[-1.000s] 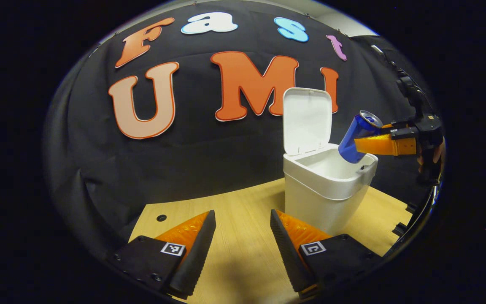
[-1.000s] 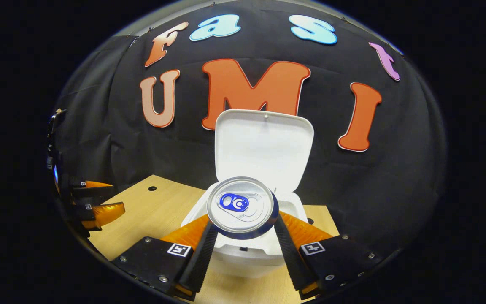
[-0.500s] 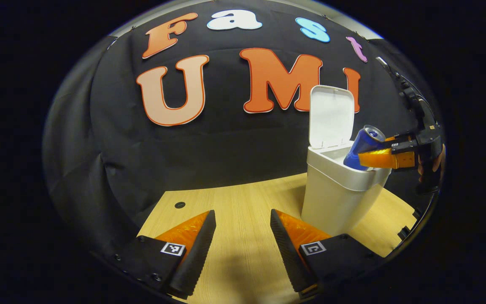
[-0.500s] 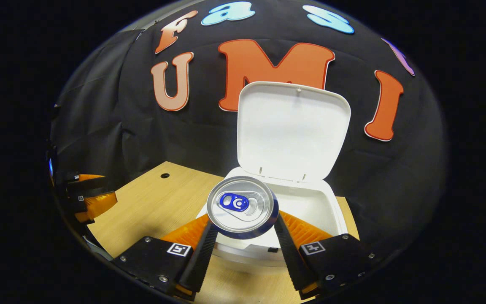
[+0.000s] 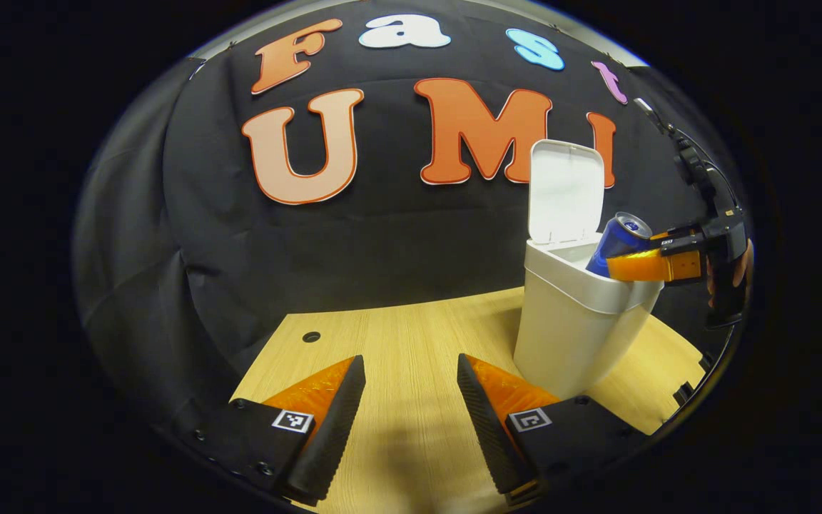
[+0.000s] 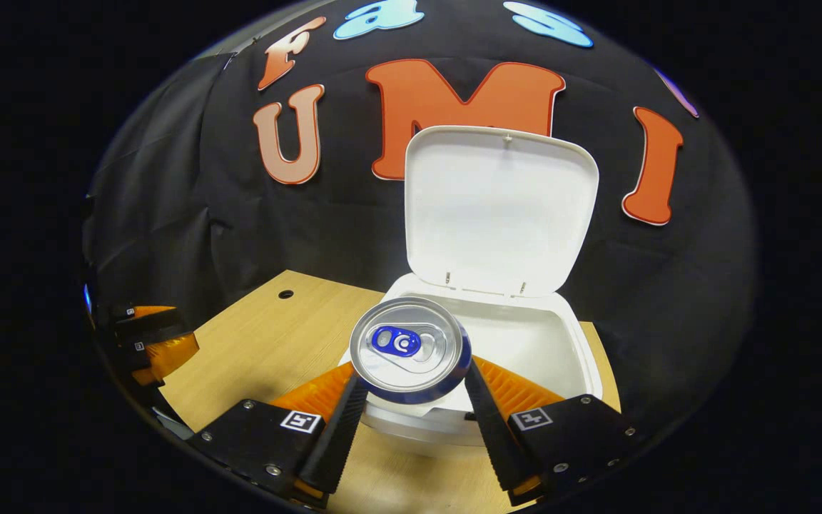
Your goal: Press the lid of the desktop garbage bin to open it, pick up the crumpled paper on the desktop and throw it into the bin, then pick up the pop can on the desktop and drop it into the bin, and finally close the garbage bin lid.
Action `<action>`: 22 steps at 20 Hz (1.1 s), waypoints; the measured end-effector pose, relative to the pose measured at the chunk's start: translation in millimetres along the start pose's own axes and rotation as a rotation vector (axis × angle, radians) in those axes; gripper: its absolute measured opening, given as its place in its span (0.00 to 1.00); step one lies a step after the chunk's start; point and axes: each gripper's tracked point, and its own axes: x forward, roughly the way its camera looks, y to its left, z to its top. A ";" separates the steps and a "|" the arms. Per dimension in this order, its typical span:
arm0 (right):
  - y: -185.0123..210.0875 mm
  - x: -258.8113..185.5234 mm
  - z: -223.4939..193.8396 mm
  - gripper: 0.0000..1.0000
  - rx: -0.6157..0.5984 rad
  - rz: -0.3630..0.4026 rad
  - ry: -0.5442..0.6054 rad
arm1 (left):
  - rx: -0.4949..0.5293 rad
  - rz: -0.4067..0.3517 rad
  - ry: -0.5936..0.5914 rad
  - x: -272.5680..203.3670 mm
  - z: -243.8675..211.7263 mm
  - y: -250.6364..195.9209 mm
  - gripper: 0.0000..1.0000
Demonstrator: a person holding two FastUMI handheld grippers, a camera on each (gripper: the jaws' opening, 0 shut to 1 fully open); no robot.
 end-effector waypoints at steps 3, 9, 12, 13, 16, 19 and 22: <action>-1.2 -1.8 9.0 0.83 -0.006 -0.008 -0.023 | -0.011 0.020 0.005 -3.9 -2.9 9.1 0.84; -21.3 2.0 60.9 0.83 -0.034 -0.051 -0.118 | -0.014 0.045 0.003 -8.7 -5.1 19.5 0.84; -36.4 4.1 104.6 0.83 -0.060 -0.084 -0.196 | -0.012 0.061 0.000 -9.3 -5.8 26.0 0.84; -38.8 3.5 118.4 0.83 -0.056 -0.084 -0.224 | -0.014 0.066 0.002 -9.0 -6.5 28.4 0.84; -45.6 4.0 157.5 0.84 -0.070 -0.095 -0.306 | -0.021 0.085 0.007 -7.9 -8.4 35.6 0.84; -52.6 3.5 196.5 0.85 -0.093 -0.117 -0.396 | -0.027 0.109 0.009 -5.3 -8.9 43.0 0.84; -56.8 6.1 231.4 0.87 -0.088 -0.145 -0.509 | -0.028 0.132 0.007 -4.1 -9.7 50.5 0.84</action>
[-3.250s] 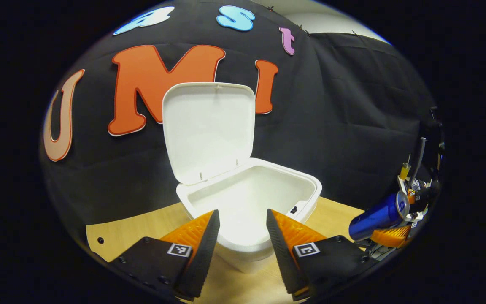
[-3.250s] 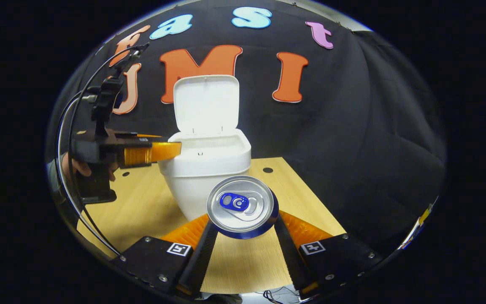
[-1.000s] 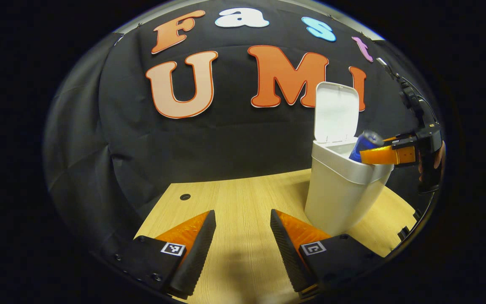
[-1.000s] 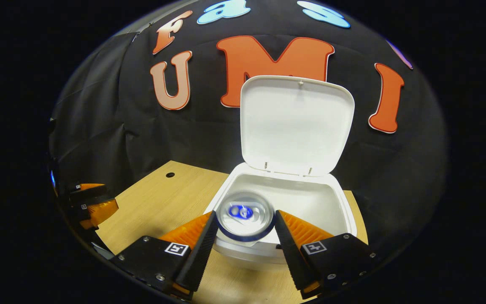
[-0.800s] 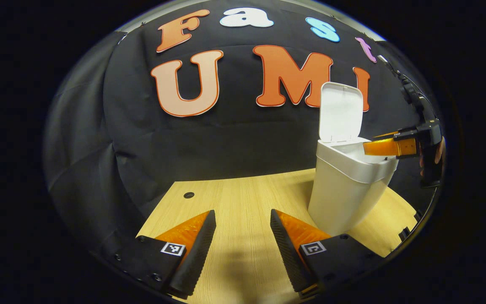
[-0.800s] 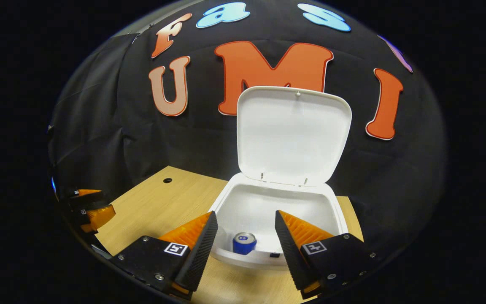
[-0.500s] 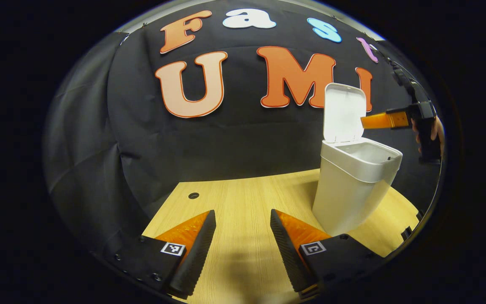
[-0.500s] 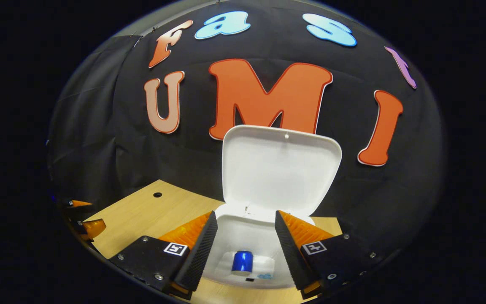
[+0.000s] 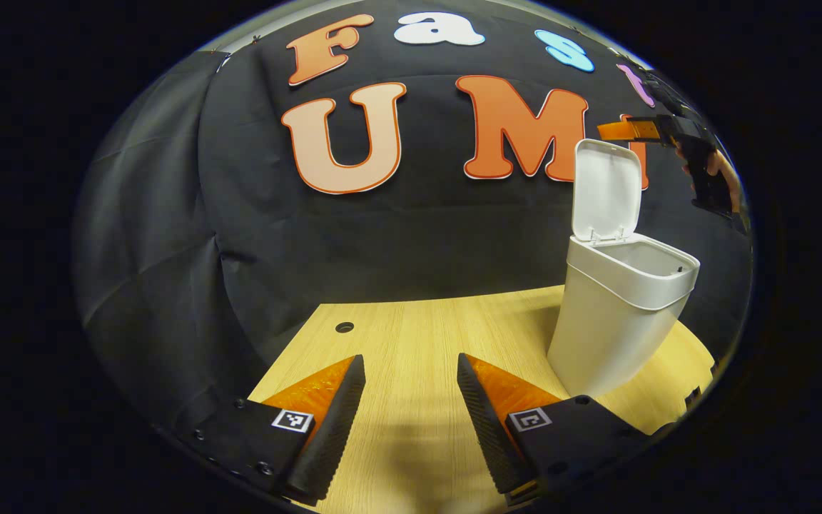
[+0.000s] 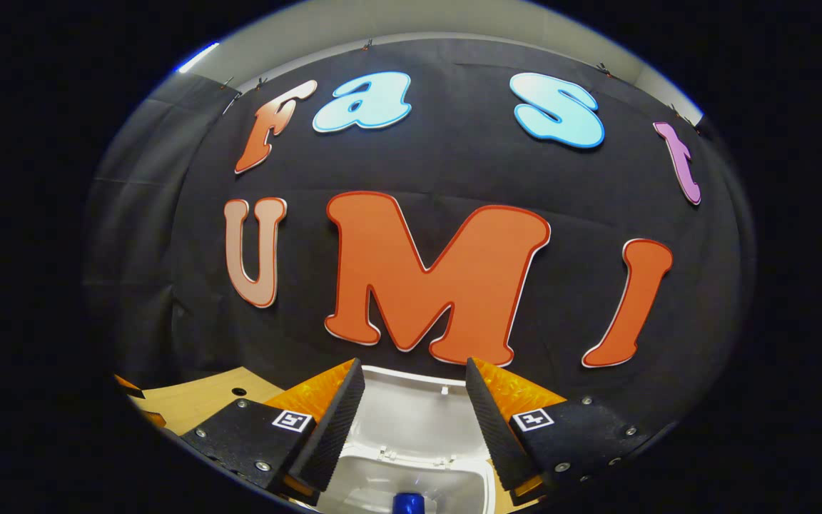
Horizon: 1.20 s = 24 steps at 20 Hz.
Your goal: Press the lid of the desktop garbage bin to open it, pick up the crumpled paper on the desktop and throw it into the bin, then pick up the pop can on the desktop and drop it into the bin, and finally close the garbage bin lid.
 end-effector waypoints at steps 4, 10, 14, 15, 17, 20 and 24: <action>-6.9 21.1 4.3 0.87 0.002 -0.030 -0.016 | -0.003 0.036 0.001 1.0 0.5 9.9 0.84; -2.7 42.0 -8.8 0.87 -0.004 -0.026 0.032 | -0.019 0.087 0.005 -8.5 -5.0 25.6 0.84; 5.1 37.0 -14.6 0.87 0.028 0.005 0.066 | -0.013 0.091 -0.001 -13.7 -2.3 27.3 0.84; 7.0 34.1 -17.6 0.87 0.045 0.014 0.081 | -0.014 0.088 -0.004 -15.7 -1.8 27.1 0.84; 9.6 21.3 -23.2 0.86 0.109 0.033 0.118 | -0.019 0.078 -0.002 -16.8 -1.7 25.9 0.84; 12.9 3.5 -31.6 0.86 0.154 0.061 0.167 | -0.025 0.057 0.001 -17.2 -2.3 21.9 0.84; 21.0 -28.3 -47.2 0.85 0.164 0.085 0.210 | -0.027 0.028 0.001 -17.8 -2.6 15.9 0.84</action>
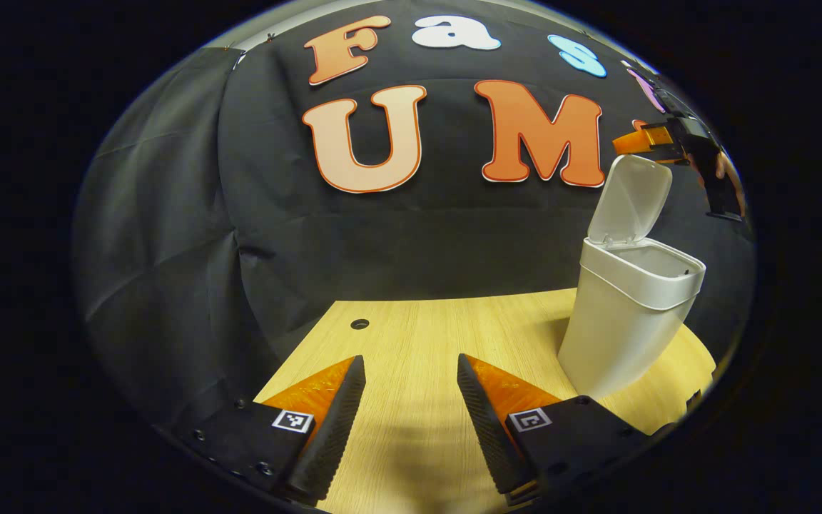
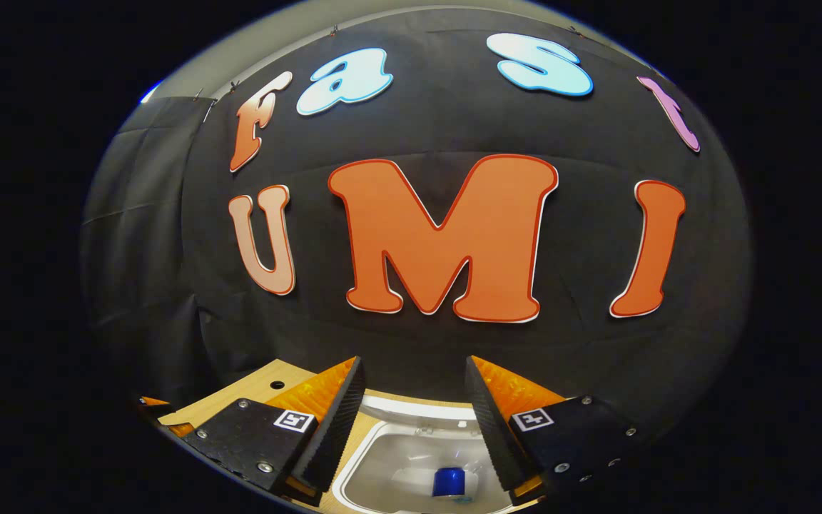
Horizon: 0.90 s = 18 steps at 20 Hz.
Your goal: Press the lid of the desktop garbage bin to open it, pick up the crumpled paper on the desktop and throw it into the bin, then pick up the pop can on the desktop and drop it into the bin, and finally close the garbage bin lid.
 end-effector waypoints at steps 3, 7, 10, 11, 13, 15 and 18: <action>-2.1 -12.2 -38.3 0.86 0.029 -0.016 0.104 | 0.004 -0.018 0.001 -0.4 -0.3 -2.8 0.84; -9.2 -23.9 -82.1 0.83 0.082 -0.059 0.216 | 0.017 -0.032 0.016 0.6 -4.8 -4.3 0.84; -18.1 -33.4 -103.3 0.85 0.074 -0.100 0.267 | 0.030 -0.044 0.029 0.7 -8.8 -5.9 0.84; -19.6 -35.9 -107.7 0.85 0.067 -0.109 0.277 | 0.036 -0.049 0.031 1.2 -10.9 -6.9 0.84; -23.3 -39.8 -119.1 0.84 0.049 -0.130 0.309 | 0.044 -0.056 0.033 -0.4 -11.6 -8.6 0.84; -23.8 -48.6 -130.4 0.74 0.046 -0.144 0.349 | 0.047 -0.062 0.037 -0.5 -13.7 -10.1 0.84; -19.6 -56.3 -144.2 0.65 0.025 -0.137 0.401 | 0.047 -0.068 0.044 -0.5 -14.8 -9.5 0.84</action>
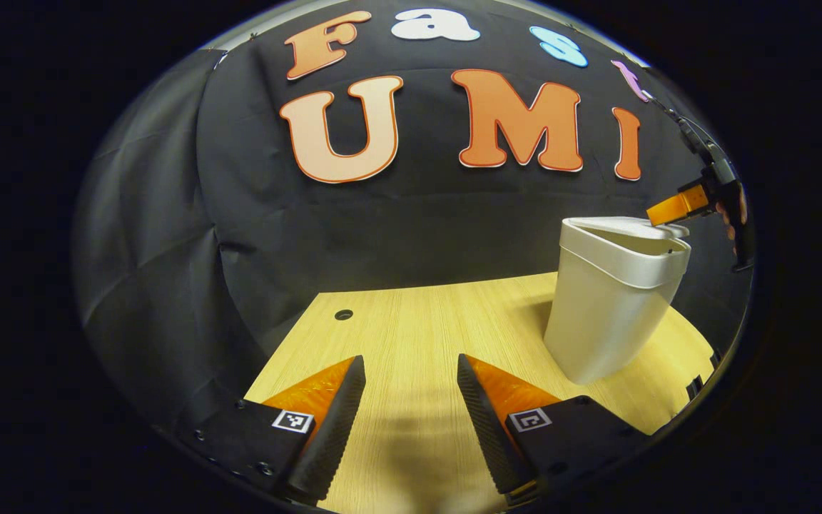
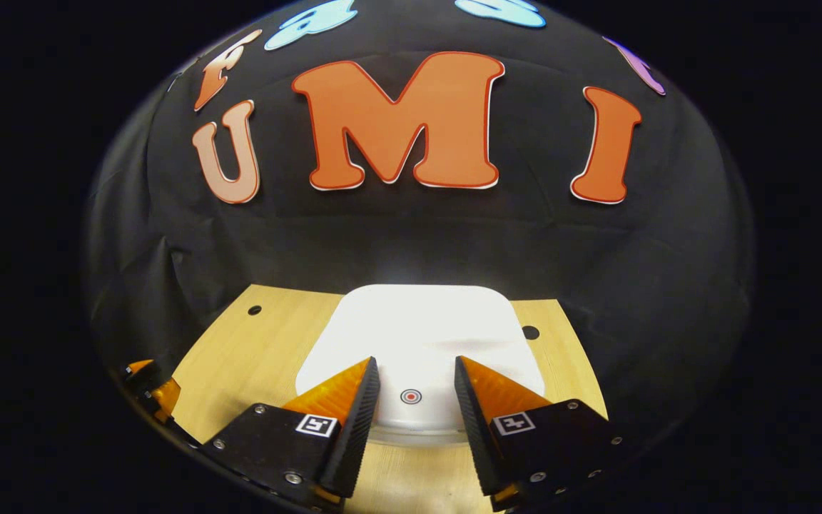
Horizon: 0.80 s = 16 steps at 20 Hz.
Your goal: Press the lid of the desktop garbage bin to open it, pick up the crumpled paper on the desktop and throw it into the bin, then pick up the pop can on the desktop and drop it into the bin, and finally close the garbage bin lid.
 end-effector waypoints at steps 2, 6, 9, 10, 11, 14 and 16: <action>0.8 0.6 -15.7 0.58 -0.023 -0.004 0.052 | 0.003 -0.003 0.006 0.8 -2.9 -0.5 0.84; 2.7 -3.9 -19.8 0.51 -0.017 0.001 0.066 | 0.002 -0.024 0.026 2.3 -8.1 -4.5 0.84; 4.2 -3.5 -25.5 0.42 -0.027 0.002 0.091 | 0.010 -0.050 0.019 4.3 -6.5 -18.2 0.84; 3.4 -4.0 -25.4 0.43 -0.003 0.006 0.096 | 0.010 -0.058 0.018 6.0 -5.3 -20.2 0.84; 7.3 -4.3 -26.8 0.41 0.014 0.021 0.098 | 0.012 -0.064 0.017 7.1 -3.8 -22.1 0.84; 9.2 -5.8 -24.8 0.29 -0.003 0.027 0.073 | 0.013 -0.082 0.006 9.5 3.4 -28.5 0.84; 8.8 -7.2 -22.9 0.29 -0.009 0.007 0.049 | 0.012 -0.091 -0.008 10.1 11.8 -27.9 0.84</action>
